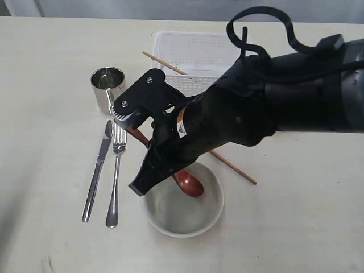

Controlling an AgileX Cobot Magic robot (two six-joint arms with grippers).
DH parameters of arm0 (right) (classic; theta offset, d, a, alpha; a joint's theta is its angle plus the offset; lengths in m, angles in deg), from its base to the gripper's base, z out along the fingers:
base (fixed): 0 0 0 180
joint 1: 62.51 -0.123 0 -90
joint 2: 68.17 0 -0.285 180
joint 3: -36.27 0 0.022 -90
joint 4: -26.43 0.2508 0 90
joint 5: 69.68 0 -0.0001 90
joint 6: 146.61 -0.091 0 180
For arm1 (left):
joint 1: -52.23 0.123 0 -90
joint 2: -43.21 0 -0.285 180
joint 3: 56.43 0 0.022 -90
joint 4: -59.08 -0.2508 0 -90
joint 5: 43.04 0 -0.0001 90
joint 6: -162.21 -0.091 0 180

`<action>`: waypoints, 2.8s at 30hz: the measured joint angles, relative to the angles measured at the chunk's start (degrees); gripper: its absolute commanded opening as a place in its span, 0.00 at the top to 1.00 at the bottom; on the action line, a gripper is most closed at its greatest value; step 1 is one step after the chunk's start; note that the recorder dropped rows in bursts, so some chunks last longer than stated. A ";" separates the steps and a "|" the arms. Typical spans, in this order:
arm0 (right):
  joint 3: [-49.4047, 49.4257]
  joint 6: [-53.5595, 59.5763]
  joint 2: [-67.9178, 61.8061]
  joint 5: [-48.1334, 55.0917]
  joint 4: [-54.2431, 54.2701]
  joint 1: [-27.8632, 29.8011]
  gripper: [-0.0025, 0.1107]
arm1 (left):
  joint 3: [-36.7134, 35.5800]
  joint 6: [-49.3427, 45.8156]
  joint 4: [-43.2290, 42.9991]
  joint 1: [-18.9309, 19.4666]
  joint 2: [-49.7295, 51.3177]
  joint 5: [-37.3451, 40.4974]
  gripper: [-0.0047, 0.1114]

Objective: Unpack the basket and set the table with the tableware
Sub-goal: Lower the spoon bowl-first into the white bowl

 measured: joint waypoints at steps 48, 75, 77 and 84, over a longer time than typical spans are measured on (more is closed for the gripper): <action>0.00 -1.69 0.02 4.33 0.81 0.00 0.58 | 0.00 0.00 0.00 0.00 0.00 0.00 0.96; 0.44 3.15 10.05 21.38 5.52 -0.36 0.98 | 0.00 0.00 0.00 0.00 0.00 0.00 0.96; 1.40 8.38 10.09 22.03 11.35 -0.36 0.98 | 0.00 0.00 0.00 0.00 0.00 0.00 0.96; 3.93 16.51 10.09 25.19 18.72 -0.56 0.98 | 0.00 0.00 0.00 0.00 0.00 0.00 0.96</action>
